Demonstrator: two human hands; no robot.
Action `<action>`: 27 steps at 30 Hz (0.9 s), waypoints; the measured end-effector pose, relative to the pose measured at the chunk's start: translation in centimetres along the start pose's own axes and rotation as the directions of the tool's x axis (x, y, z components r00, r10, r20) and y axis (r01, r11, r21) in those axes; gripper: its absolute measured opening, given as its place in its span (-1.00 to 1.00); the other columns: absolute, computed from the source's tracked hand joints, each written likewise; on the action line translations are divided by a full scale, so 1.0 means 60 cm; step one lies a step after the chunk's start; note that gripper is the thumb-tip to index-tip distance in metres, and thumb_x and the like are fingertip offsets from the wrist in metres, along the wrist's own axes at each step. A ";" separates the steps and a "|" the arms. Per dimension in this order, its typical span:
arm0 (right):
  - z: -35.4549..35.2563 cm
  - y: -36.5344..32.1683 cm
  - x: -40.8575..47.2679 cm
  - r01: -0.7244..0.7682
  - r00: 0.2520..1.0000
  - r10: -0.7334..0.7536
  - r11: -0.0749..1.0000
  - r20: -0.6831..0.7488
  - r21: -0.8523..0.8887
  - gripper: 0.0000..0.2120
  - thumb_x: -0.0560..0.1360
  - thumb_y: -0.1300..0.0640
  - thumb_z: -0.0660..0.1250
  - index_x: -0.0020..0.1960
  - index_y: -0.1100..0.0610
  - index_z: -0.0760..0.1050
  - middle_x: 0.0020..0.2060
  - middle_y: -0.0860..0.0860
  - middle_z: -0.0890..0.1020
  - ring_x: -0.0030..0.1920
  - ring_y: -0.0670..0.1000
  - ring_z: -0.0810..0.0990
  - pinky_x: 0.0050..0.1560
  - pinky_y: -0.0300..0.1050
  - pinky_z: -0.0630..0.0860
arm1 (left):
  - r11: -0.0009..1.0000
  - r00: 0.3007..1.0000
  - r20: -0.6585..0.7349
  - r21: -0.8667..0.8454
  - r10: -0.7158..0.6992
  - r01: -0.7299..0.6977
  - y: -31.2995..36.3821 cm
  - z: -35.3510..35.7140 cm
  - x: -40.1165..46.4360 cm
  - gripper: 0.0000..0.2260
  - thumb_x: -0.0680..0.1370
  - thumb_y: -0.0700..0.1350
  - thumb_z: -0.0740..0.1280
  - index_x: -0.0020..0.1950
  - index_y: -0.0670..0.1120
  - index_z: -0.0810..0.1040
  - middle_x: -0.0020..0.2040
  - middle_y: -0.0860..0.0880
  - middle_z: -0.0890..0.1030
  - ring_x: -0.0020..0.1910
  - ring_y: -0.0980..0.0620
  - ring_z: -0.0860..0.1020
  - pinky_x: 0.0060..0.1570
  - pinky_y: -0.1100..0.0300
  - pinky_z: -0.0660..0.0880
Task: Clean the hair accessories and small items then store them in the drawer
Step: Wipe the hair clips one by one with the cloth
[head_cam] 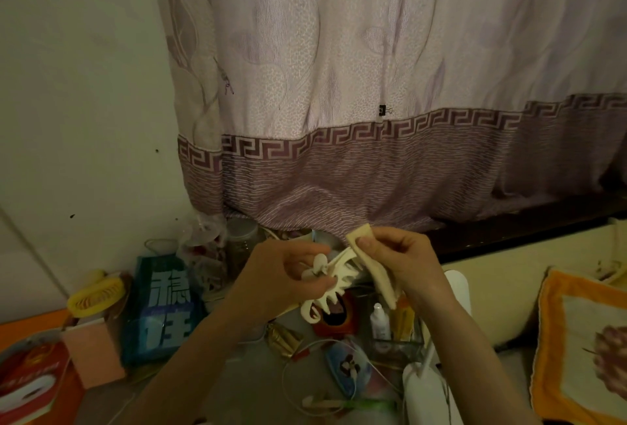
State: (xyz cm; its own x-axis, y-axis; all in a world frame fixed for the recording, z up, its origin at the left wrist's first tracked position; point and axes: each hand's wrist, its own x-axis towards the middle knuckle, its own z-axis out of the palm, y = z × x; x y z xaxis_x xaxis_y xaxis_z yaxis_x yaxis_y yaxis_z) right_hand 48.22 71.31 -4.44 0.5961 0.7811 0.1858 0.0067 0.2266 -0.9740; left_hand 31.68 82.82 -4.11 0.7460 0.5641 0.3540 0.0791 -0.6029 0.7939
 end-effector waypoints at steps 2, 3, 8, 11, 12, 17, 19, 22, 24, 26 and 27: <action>-0.004 0.007 0.002 -0.062 0.997 0.062 0.998 0.046 -0.002 -0.90 0.40 0.21 0.40 -0.12 0.17 0.67 -0.28 0.06 0.71 -0.27 -0.05 0.66 -0.26 -0.25 0.55 | 0.997 1.000 0.019 0.070 0.013 -0.014 -0.002 -0.003 0.003 -0.65 0.33 -0.09 0.56 0.08 0.08 0.62 -0.15 0.09 0.69 -0.16 0.18 0.65 -0.11 0.27 0.58; -0.004 0.010 0.002 -0.090 0.994 0.090 0.996 0.064 0.000 -0.90 0.40 0.17 0.40 -0.15 0.16 0.68 -0.28 0.08 0.70 -0.28 -0.02 0.64 -0.26 -0.23 0.55 | 0.996 0.999 0.038 0.091 0.017 -0.021 -0.002 -0.005 0.004 -0.64 0.33 -0.08 0.56 0.11 0.05 0.62 -0.13 0.09 0.69 -0.16 0.17 0.65 -0.11 0.26 0.59; 0.002 0.023 0.002 -0.158 0.985 0.157 0.987 0.066 0.000 -0.77 0.30 0.05 0.41 -0.22 0.22 0.68 -0.30 0.19 0.58 -0.32 0.07 0.51 -0.31 -0.17 0.46 | 0.961 0.989 0.115 0.250 0.095 -0.121 -0.005 -0.017 0.011 -0.59 0.35 -0.03 0.54 0.19 0.04 0.60 -0.18 0.16 0.66 -0.30 0.36 0.55 -0.27 0.44 0.46; 0.003 0.028 0.003 -0.145 0.985 0.145 0.989 0.090 -0.013 -0.54 0.32 0.02 0.41 -0.08 0.44 0.57 -0.23 0.22 0.51 -0.24 0.11 0.44 -0.31 -0.16 0.42 | 0.955 0.986 0.136 0.266 0.095 -0.129 -0.005 -0.023 0.014 -0.58 0.35 0.05 0.52 0.19 0.06 0.60 -0.20 0.21 0.65 -0.26 0.34 0.57 -0.24 0.39 0.52; 0.003 0.029 0.002 -0.143 0.984 0.143 0.990 0.106 -0.006 -0.55 0.34 0.03 0.39 -0.06 0.45 0.56 -0.22 0.23 0.50 -0.23 0.12 0.44 -0.31 -0.17 0.43 | 0.956 0.987 0.130 0.265 0.093 -0.125 -0.005 -0.024 0.015 -0.55 0.33 0.11 0.50 0.19 0.07 0.60 -0.19 0.19 0.66 -0.25 0.32 0.58 -0.23 0.34 0.55; 0.010 0.035 0.002 -0.169 0.977 0.163 0.985 0.141 0.032 -0.74 0.40 0.09 0.34 -0.06 0.28 0.61 -0.20 0.25 0.54 -0.24 0.11 0.52 -0.31 -0.20 0.50 | 0.984 0.995 0.085 0.164 0.049 -0.063 -0.015 -0.024 0.015 -0.51 0.26 0.24 0.42 0.17 0.21 0.52 -0.03 0.10 0.67 -0.06 0.20 0.63 -0.05 0.18 0.60; 0.011 0.038 0.001 -0.190 0.974 0.179 0.979 0.142 0.074 -0.70 0.35 0.07 0.35 -0.03 0.26 0.61 -0.19 0.25 0.56 -0.20 0.12 0.54 -0.26 -0.16 0.53 | 0.992 0.997 0.069 0.124 0.021 -0.030 -0.016 -0.023 0.015 -0.54 0.29 0.12 0.52 0.16 0.23 0.50 0.02 0.12 0.66 -0.02 0.20 0.62 -0.01 0.21 0.59; 0.013 0.040 -0.002 -0.244 0.964 0.217 0.952 0.154 0.186 -0.72 0.35 0.12 0.35 -0.01 0.25 0.60 -0.21 0.17 0.65 -0.23 0.06 0.62 -0.20 -0.13 0.58 | 0.999 0.999 0.019 -0.018 -0.034 0.034 -0.012 -0.023 0.019 -0.54 0.32 -0.07 0.53 0.20 0.03 0.56 0.00 0.06 0.67 -0.07 0.15 0.65 -0.08 0.31 0.55; 0.014 0.040 -0.003 -0.257 0.962 0.227 0.942 0.153 0.216 -0.80 0.40 0.17 0.33 -0.03 0.23 0.60 -0.25 0.13 0.67 -0.27 0.03 0.63 -0.23 -0.15 0.59 | 0.996 0.998 0.009 -0.074 -0.059 0.059 -0.007 -0.024 0.021 -0.54 0.32 -0.08 0.50 0.21 -0.02 0.56 -0.05 0.01 0.68 -0.14 0.12 0.66 -0.17 0.35 0.55; 0.015 0.042 -0.003 -0.251 0.964 0.224 0.942 0.142 0.222 -0.84 0.43 0.18 0.32 -0.06 0.22 0.60 -0.28 0.11 0.66 -0.31 0.01 0.62 -0.26 -0.14 0.57 | 0.991 0.997 0.003 -0.108 -0.082 0.082 -0.003 -0.022 0.021 -0.54 0.35 -0.12 0.50 0.23 -0.03 0.54 -0.03 0.06 0.66 -0.21 0.22 0.64 -0.25 0.39 0.52; 0.015 0.042 -0.003 -0.244 0.967 0.218 0.943 0.135 0.226 -0.83 0.40 0.17 0.33 -0.06 0.22 0.60 -0.28 0.12 0.65 -0.31 0.01 0.62 -0.26 -0.13 0.57 | 0.989 0.995 -0.014 -0.116 -0.097 0.094 -0.003 -0.020 0.021 -0.51 0.34 -0.08 0.50 0.25 -0.01 0.52 0.02 0.09 0.64 -0.20 0.26 0.62 -0.24 0.38 0.52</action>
State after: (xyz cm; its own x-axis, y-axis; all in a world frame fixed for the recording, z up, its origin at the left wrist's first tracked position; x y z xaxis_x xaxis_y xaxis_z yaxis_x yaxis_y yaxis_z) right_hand 47.40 72.24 -6.80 0.4696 0.8827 -0.0152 -0.3205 0.1545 -0.9346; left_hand 31.81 84.31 -3.19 0.7256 0.6275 0.2824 0.0717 -0.4772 0.8759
